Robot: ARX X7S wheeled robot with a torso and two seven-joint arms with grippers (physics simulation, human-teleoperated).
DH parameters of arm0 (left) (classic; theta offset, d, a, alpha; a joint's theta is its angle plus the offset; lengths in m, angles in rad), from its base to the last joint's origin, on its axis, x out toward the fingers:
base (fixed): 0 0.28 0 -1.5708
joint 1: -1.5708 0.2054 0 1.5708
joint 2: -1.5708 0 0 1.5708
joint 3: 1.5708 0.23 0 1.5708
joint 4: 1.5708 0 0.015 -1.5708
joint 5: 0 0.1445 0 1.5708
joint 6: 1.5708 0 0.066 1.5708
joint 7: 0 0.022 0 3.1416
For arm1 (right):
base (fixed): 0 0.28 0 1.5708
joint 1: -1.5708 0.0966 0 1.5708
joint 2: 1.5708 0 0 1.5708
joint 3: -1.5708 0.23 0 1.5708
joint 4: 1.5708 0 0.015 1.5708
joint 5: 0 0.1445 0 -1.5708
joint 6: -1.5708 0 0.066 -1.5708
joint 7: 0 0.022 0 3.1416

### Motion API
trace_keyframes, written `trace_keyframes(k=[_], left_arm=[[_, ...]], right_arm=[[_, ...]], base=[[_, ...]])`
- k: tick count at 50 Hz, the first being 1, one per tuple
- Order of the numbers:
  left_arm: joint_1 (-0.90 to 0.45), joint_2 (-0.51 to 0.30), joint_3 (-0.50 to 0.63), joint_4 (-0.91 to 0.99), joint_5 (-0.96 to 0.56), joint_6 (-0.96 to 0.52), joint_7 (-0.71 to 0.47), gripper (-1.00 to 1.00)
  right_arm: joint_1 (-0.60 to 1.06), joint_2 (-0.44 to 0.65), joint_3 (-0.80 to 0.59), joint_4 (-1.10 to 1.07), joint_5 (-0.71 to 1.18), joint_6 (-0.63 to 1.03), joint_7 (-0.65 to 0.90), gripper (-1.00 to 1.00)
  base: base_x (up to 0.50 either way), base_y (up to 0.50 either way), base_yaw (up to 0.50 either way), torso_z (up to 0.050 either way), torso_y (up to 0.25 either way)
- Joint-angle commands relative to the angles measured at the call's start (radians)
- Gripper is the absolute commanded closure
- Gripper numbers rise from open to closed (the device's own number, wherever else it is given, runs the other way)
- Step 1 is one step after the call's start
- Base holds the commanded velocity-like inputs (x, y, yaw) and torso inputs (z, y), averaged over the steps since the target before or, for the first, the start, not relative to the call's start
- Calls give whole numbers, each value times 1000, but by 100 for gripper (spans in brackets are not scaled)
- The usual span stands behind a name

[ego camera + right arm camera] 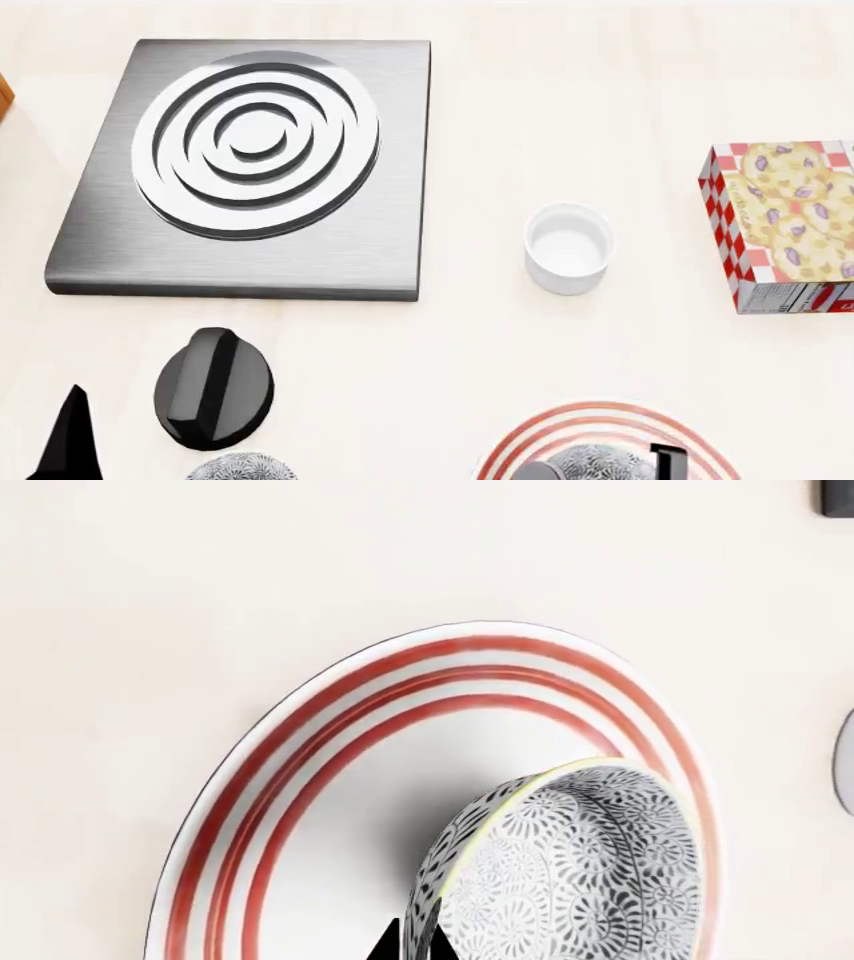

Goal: Pick the akita bowl on the ramekin and place it on the plate.

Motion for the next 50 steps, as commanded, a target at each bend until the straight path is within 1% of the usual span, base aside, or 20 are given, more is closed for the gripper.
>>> trace_keyframes(k=[1,21,22,42,48,50], left_arm=[[0,-5,-3,5,-4,2,-4,-100],[-4,-9,1,6,-8,3,-9,-100],[-4,-10,2,6,-8,4,-9,-100],[-2,-14,8,4,-10,8,-10,-100],[-1,-16,10,4,-11,9,-11,-100],[0,-16,11,5,-9,10,-11,-100]], right_arm=[[-22,-7,10,21,-15,-30,14,100],[-66,-17,10,52,-5,-43,44,100],[-65,-18,11,52,-6,-42,46,-100],[-57,-16,31,21,17,-32,64,-100],[-23,-11,43,-66,37,18,90,-100],[-1,-8,51,-133,73,67,113,-100]], base=[[0,0,0,0,0],[0,0,0,0,0],[0,0,0,0,0],[0,0,0,0,0],[0,0,0,0,0],[0,0,0,0,0]])
